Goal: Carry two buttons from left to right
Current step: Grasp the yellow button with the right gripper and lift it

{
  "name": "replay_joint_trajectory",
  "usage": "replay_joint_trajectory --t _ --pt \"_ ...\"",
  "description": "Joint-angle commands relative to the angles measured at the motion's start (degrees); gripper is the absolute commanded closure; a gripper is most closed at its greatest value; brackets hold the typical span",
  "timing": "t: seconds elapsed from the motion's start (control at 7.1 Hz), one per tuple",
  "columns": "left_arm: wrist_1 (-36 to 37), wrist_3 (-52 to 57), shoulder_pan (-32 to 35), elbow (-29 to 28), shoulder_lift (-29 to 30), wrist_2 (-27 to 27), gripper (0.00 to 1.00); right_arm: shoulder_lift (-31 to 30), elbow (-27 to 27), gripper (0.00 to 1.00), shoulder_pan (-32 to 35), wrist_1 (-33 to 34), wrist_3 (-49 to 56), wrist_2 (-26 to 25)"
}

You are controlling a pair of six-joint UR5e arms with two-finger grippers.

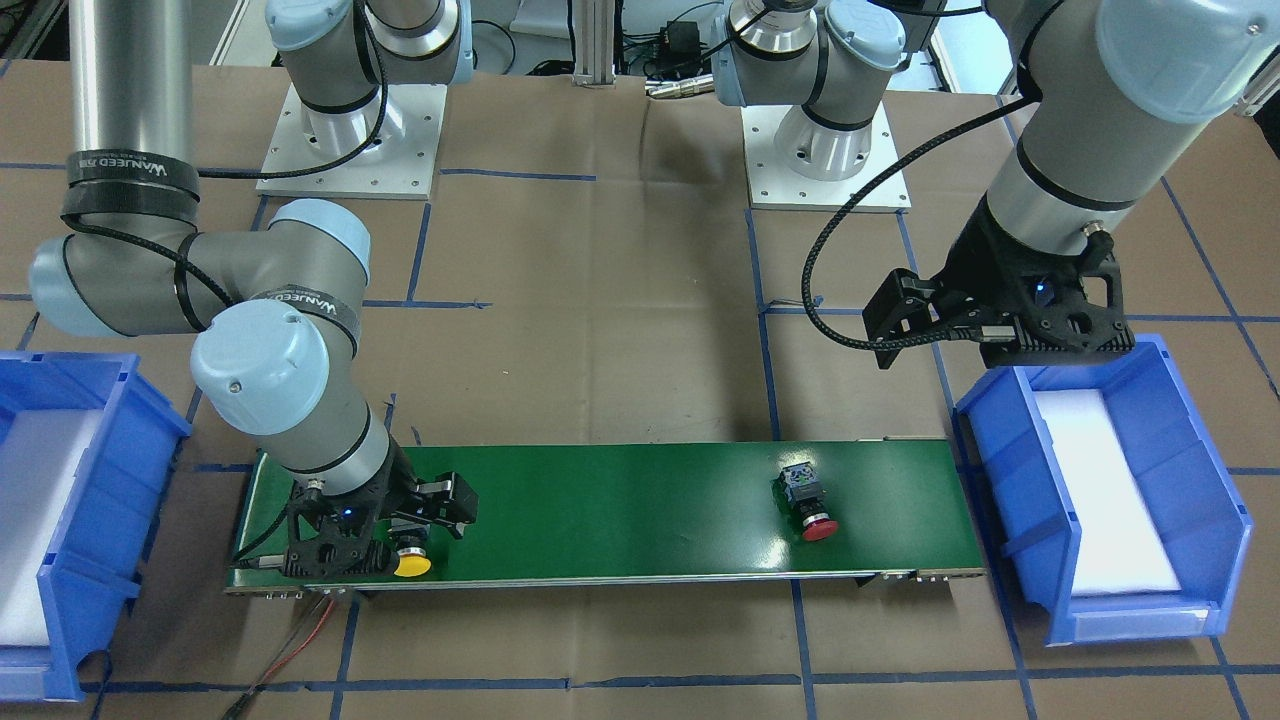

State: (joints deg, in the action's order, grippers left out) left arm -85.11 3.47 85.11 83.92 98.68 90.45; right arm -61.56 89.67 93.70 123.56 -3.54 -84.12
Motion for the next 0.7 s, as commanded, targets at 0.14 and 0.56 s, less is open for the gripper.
replay_joint_trajectory --t 0.14,0.56 --pt "-0.14 -2.15 2.07 -0.07 -0.06 0.42 0.0 1.18 0.59 0.2 -0.09 -2.34 0.02 -5.61" --pt "-0.05 -1.8 2.07 0.28 -0.59 0.25 0.0 -0.57 -2.56 0.94 -0.79 -16.06 0.72 -5.52"
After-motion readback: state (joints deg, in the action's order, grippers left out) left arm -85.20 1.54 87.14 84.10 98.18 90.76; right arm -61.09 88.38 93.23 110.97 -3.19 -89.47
